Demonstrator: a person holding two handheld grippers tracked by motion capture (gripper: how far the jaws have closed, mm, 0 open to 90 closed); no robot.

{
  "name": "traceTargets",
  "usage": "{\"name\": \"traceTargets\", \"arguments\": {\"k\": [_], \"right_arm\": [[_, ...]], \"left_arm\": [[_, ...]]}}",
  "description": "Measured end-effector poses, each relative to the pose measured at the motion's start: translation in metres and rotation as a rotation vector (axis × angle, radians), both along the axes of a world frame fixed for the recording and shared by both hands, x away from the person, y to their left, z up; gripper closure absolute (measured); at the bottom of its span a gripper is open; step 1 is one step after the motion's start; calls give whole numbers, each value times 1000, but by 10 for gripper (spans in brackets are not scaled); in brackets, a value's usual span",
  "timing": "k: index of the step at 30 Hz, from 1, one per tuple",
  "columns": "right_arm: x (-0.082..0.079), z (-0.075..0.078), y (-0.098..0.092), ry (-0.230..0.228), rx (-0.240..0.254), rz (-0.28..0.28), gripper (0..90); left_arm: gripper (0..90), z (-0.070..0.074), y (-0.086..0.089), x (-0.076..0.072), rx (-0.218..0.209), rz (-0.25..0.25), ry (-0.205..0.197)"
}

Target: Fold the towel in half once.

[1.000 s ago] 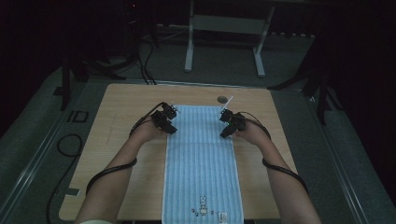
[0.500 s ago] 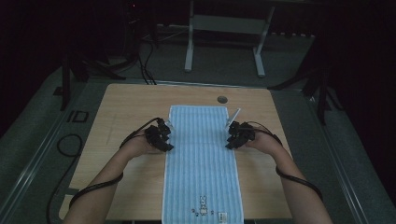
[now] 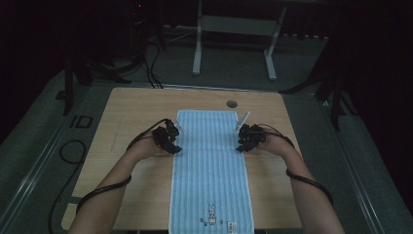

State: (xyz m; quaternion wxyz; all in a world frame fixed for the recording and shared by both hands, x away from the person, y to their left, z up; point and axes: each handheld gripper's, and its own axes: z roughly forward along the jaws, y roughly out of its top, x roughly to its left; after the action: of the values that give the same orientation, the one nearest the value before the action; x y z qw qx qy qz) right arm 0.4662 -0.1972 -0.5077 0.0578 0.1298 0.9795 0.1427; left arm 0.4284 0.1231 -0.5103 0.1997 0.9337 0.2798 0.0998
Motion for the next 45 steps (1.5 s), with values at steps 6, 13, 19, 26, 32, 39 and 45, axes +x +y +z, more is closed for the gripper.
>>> {"name": "traceTargets", "arguments": {"k": [6,13,19,26,32,39,45], "right_arm": [[18,-2,2,6,-17,-44,618],[40,-2,9,23,-39,-83,599],[50,-8,12,29,-7,-143,573],[51,-11,9,61,-14,-164,661],[48,-11,8,80,-5,-170,845],[43,-3,6,47,7,-194,860],[23,14,2,31,45,-166,861]], "left_arm": [[482,-2,-3,19,18,39,-15],[451,-3,-11,42,54,66,-30],[429,-16,-22,50,51,63,6],[550,-17,-18,49,-1,41,45],[846,-17,-20,43,-32,-8,67],[884,-10,-20,41,-27,29,40],[882,13,-13,26,-43,-11,16]]}}
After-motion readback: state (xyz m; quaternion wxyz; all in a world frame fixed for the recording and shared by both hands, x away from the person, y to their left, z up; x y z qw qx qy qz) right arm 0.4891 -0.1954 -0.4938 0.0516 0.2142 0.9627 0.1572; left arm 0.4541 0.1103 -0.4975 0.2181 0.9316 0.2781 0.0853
